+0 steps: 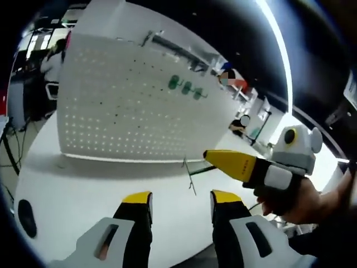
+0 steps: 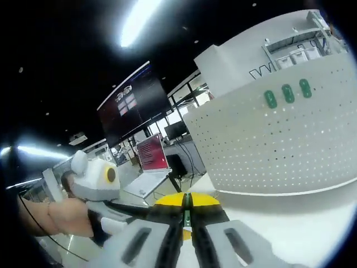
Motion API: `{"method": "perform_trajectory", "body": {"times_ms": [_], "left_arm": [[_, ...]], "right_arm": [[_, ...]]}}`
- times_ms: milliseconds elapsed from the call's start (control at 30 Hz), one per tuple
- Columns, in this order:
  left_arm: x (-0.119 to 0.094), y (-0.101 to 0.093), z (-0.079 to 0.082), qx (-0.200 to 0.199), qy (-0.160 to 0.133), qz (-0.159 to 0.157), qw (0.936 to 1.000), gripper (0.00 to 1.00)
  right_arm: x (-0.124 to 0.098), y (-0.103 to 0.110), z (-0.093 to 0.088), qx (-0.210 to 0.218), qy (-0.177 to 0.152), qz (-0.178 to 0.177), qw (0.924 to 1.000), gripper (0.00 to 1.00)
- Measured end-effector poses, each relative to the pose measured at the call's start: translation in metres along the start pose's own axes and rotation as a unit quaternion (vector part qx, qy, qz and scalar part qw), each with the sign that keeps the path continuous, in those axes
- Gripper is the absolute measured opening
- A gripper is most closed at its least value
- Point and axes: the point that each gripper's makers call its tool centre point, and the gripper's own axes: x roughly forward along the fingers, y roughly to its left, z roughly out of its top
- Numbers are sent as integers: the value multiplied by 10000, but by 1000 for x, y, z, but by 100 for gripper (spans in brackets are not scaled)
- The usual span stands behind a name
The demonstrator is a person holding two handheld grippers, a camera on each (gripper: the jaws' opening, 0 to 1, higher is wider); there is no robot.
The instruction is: Insert the hook assembly into the mounting plate slot until the hook locks in place.
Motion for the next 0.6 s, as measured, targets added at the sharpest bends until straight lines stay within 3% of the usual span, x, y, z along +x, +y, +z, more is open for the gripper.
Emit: {"method": "perform_trajectory", "body": {"times_ms": [167, 600], "left_arm": [[-3, -7, 3, -159, -92, -179, 9997, 27], [-10, -15, 18, -581, -367, -396, 9968, 8]], "right_arm": [[0, 6, 1, -39, -41, 81, 10000, 0], [-5, 19, 8, -168, -249, 185, 9994, 0]]}}
